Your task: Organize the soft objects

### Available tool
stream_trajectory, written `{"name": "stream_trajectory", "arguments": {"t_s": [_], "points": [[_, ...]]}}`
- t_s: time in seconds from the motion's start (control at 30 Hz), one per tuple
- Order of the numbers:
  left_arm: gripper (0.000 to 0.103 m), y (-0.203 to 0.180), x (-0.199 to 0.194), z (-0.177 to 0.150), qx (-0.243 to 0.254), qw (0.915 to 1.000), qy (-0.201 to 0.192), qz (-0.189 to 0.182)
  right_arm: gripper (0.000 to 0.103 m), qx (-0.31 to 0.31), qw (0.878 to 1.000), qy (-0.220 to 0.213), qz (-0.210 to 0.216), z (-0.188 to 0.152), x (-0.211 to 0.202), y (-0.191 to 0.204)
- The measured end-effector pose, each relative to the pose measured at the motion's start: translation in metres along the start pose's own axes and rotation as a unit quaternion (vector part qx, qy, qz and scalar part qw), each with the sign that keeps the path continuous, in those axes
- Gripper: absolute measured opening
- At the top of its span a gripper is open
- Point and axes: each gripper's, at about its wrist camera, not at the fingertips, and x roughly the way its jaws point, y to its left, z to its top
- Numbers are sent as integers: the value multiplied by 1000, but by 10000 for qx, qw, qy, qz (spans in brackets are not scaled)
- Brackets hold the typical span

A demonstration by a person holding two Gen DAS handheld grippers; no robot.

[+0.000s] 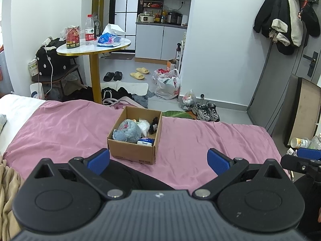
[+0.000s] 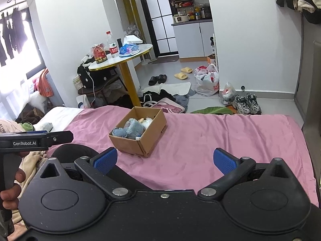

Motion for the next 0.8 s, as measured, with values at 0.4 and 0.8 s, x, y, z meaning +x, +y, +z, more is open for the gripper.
{"name": "stream_trajectory", "arguments": {"t_s": [0.4,0.8], "points": [[102,1,-1,-2,-12,10000,14,6,103,16,10000,-18,56,-2,-2,-1],[102,1,-2,-2,-24,10000,17,3,103,-3,10000,-25,57,-2,-2,2]]}}
